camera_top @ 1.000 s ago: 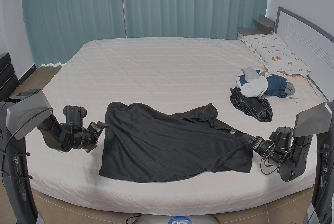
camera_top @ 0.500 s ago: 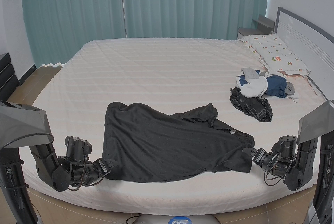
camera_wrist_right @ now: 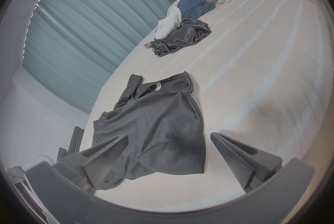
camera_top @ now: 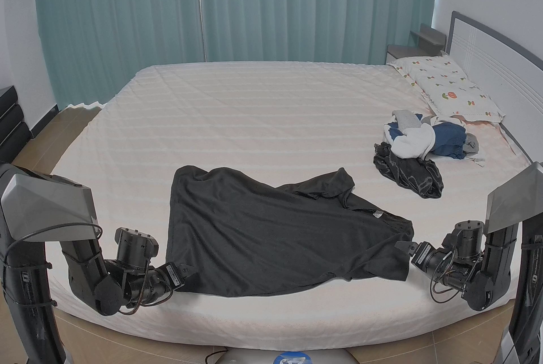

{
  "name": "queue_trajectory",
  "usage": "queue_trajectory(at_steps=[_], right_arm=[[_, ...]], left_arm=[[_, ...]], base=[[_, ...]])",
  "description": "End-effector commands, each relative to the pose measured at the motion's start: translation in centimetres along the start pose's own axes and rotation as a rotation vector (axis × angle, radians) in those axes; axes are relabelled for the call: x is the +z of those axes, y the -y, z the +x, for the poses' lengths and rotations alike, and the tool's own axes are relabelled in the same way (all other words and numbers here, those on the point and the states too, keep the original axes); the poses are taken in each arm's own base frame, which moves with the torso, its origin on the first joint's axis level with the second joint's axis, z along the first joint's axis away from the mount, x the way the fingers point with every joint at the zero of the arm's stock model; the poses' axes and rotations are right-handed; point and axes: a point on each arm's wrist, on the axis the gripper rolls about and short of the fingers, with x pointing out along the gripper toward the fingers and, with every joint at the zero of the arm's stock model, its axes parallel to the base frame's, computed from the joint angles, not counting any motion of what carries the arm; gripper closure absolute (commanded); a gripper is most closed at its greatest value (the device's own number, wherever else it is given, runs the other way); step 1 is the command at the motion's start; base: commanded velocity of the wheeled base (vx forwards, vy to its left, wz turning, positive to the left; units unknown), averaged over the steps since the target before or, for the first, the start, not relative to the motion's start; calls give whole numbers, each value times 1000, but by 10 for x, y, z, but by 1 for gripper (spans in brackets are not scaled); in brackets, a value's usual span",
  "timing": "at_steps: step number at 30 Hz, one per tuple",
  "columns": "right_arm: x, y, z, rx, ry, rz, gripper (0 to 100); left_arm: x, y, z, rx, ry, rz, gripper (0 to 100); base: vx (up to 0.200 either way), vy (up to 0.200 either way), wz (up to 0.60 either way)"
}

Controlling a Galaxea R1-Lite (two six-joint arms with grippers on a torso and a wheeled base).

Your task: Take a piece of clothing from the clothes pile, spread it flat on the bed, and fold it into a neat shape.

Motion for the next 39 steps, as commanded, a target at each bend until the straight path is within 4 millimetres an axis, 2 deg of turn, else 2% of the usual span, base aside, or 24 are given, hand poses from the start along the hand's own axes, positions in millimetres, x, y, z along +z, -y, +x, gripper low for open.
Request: queue_trajectory(at_steps=[1, 5, 14, 19, 25, 33, 34, 39], right_arm=[[0, -1, -1, 7, 4, -5, 0], [-4, 2, -4, -7, -14, -14, 0], [-13, 17, 5, -63, -58, -52, 0], [-18, 16, 5, -59, -76, -60, 0], [-24, 11, 9, -37, -97, -71, 0], [-22, 10, 34, -9, -63, -73, 0], [-21, 11, 36, -12, -56, -73, 100], [-9, 9, 39, 2, -3, -62, 100]], left_arm=[[-5, 0, 6, 22, -11, 23, 100], [-8, -2, 8, 40, -20, 83, 100], [-5, -14, 6, 103, 1, 58, 100], [6, -23, -1, 119, 35, 22, 100], [8, -23, -9, 118, 44, 17, 100], [10, -23, -5, 120, 46, 12, 100], [10, -24, -4, 118, 49, 11, 100], [18, -25, -3, 114, 73, -18, 100]], base=[[0, 0, 0], [0, 0, 0], [0, 0, 0], [0, 0, 0], [0, 0, 0], [0, 0, 0], [0, 0, 0], [0, 0, 0]])
